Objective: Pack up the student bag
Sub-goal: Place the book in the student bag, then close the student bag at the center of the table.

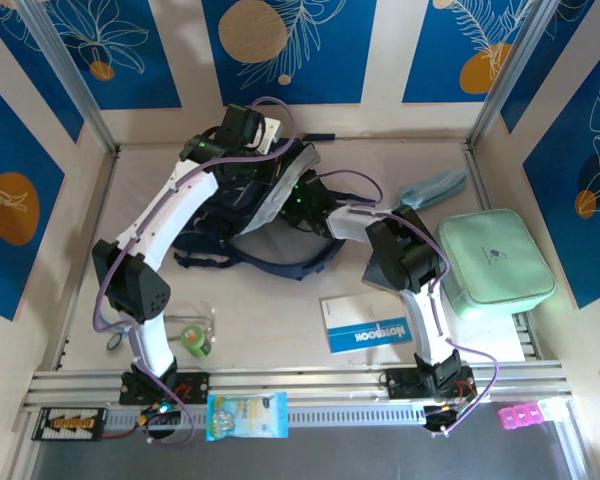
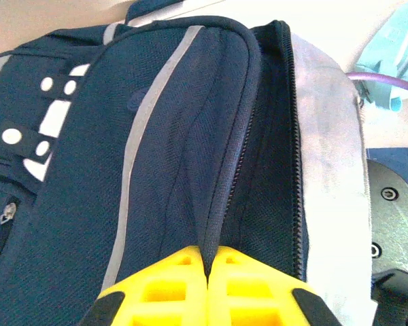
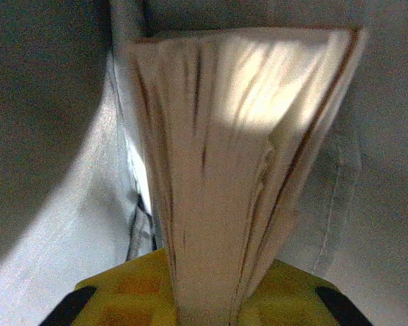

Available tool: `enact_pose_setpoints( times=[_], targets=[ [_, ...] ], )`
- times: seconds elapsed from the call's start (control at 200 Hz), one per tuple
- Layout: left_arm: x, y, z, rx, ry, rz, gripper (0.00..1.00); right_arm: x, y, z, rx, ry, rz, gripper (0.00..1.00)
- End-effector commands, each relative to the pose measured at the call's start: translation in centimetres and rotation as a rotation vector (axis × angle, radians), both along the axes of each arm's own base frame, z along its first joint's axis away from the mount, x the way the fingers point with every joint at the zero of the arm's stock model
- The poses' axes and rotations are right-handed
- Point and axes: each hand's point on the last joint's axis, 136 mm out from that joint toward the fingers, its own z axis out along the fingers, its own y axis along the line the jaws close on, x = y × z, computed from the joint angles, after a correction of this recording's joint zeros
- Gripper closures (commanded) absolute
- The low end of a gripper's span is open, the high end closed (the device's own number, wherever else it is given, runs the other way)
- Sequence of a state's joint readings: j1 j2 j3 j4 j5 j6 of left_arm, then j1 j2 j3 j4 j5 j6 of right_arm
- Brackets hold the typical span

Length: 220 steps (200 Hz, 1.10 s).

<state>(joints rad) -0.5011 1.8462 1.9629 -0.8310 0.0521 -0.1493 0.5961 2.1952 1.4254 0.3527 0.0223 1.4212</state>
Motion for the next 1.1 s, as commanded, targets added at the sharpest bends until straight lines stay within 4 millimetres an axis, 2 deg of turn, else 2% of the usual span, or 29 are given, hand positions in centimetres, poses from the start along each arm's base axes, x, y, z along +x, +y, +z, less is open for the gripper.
enact_pose_setpoints(
  times=[0.0, 0.01, 0.09, 0.135, 0.265, 0.36, 0.485, 0.565, 0.68, 0.815, 0.95, 0.99, 1.095],
  targets=[
    [0.4, -0.3, 5.1, -0.115, -0.111, -0.005, 1.0, -0.5, 0.1, 0.0, 0.062, 0.02, 0.003, 0.66],
    [0.4, -0.3, 5.0, -0.115, -0.108, -0.004, 1.0, -0.7, -0.1, -0.3, 0.057, 0.027, 0.004, 0.65],
    [0.6, 0.0, 4.6, -0.113, -0.105, -0.002, 1.0, -1.6, -1.0, 1.0, 0.071, 0.019, 0.014, 0.54],
    [0.8, 0.3, 4.3, -0.109, -0.101, 0.004, 1.0, -2.1, -1.4, 2.5, 0.097, 0.0, 0.034, 0.51],
    [1.4, 1.7, 2.5, -0.054, -0.088, 0.029, 1.0, -4.1, -3.2, 4.6, 0.12, 0.015, 0.058, 0.43],
    [1.8, 3.2, 0.6, -0.009, -0.074, 0.05, 1.0, -5.7, -4.8, 5.9, 0.132, 0.029, 0.064, 0.4],
    [1.6, 4.6, -1.6, 0.04, -0.068, 0.056, 1.0, -7.5, -6.8, 7.6, 0.167, 0.039, 0.063, 0.41],
    [1.2, 5.2, -3.1, 0.076, -0.049, 0.039, 1.0, -9.0, -8.3, 7.8, 0.132, 0.066, 0.067, 0.41],
    [0.3, 6.1, -6.0, 0.146, -0.008, 0.005, 1.0, -11.6, -11.9, 7.2, -0.013, 0.094, 0.036, 0.42],
    [-1.8, 6.5, -8.1, 0.147, 0.052, -0.014, 1.0, -14.8, -17.9, 6.1, -0.246, 0.121, -0.036, 0.42],
    [-4.4, 4.7, -7.7, -0.013, 0.102, -0.052, 0.51, -17.2, -23.4, 5.4, -0.45, 0.138, -0.072, 0.36],
    [-4.9, 4.3, -7.2, -0.068, 0.104, -0.044, 0.42, -17.6, -24.6, 5.2, -0.492, 0.147, -0.071, 0.35],
    [-5.7, 3.2, -6.5, -0.202, 0.121, -0.019, 0.26, -17.6, -27.2, 5.5, -0.594, 0.136, -0.015, 0.31]
  ],
)
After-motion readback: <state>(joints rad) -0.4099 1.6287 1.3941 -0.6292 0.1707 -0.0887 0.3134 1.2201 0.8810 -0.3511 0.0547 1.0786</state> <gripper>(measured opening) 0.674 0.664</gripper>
